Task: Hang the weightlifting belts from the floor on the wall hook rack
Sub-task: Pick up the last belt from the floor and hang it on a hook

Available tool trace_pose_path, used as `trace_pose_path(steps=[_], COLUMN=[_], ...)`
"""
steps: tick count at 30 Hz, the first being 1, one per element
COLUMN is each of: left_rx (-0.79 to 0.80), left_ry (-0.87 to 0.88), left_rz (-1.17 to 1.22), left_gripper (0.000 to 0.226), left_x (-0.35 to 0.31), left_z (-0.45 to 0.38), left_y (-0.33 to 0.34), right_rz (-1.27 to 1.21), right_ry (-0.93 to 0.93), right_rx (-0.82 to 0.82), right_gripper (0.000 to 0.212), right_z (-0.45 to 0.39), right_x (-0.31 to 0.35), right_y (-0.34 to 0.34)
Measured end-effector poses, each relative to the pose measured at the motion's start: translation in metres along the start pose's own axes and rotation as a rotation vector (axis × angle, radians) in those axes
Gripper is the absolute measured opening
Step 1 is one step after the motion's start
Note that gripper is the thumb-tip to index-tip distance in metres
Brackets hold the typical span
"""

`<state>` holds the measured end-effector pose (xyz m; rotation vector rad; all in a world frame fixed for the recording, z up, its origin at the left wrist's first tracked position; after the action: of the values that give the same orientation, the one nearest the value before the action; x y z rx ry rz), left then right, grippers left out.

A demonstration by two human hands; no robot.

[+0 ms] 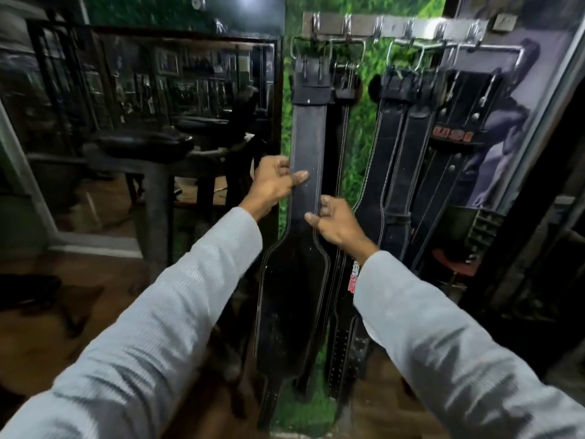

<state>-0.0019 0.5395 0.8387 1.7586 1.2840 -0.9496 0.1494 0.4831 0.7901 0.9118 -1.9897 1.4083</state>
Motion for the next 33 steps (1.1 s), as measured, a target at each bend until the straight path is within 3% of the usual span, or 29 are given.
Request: trace_pose_path(steps=[4,7,9,12,15,17,20,23,25,28,31,33], left_rx=[-0.027,0.034,0.029,0.003,0.041,-0.058,-0.124,-0.292,-0.358,-0.366,-0.255,-0.157], left_ry=[-0.031,-0.138,-0.134,-0.133,-0.21,-0.174,-0.076,0.017,-0.01,-0.084,-0.212,-0.267], left_rz=[0.0,-0.092,-0.105,-0.117,-0.178,-0.198,-0.511,-0.809,-0.743,-0.459,-0.33,-0.204], left_gripper=[0.023,0.017,0.028,0.046,0.043,0.056,0.038,0.043,0.051,0.05,0.045,0.028], left_x=[-0.001,0.002,0.008,0.004,0.003,-0.001,-0.032,-0.055,-0.056,-0.053,-0.054,-0.049], left_z=[0.023,0.054,0.075,0.102,0.137,0.163,0.196,0.243,0.267,0.285,0.307,0.318], left_y=[-0.001,-0.001,-0.003,-0.005,-0.001,0.003,0.023,0.057,0.067,0.062,0.062,0.061], right_rz=[-0.045,0.051,0.018,-0.003,-0.101,-0.143,-0.211,-0.237,-0.229,-0.277,-0.261,-0.296], right_ry=[0.036,0.043,0.051,0.036,0.101,0.073,0.098,0.135,0.139,0.187,0.214,0.259], right_rx=[0.008,0.073,0.043,0.071,0.046,0.065,0.058,0.017,0.04,-0.015,0.06,0.084], right_gripper=[0.013,0.027,0.035,0.021,0.02,0.02,0.024,0.012,0.019,0.013,0.025,0.03], right_z=[0.024,0.05,0.074,0.102,0.123,0.141,0.16,0.177,0.196,0.224,0.243,0.257], right_x=[-0.012,-0.024,-0.029,-0.026,-0.024,-0.02,-0.008,-0.003,-0.008,-0.021,-0.028,-0.031], right_y=[0.001,0.008,0.009,0.004,-0.008,-0.016,-0.034,-0.054,-0.06,-0.067,-0.076,-0.079])
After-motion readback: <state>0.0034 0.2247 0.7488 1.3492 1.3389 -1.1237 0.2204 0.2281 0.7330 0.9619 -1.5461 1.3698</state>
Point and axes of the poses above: each hand's wrist, its own z-axis away from the middle knuckle, its own y-axis out of the palm, x = y × z, the point moved 1 cm from there along -z, towards the middle knuckle, and after that the axes turned 13 degrees about z, right-handed, at the moved point
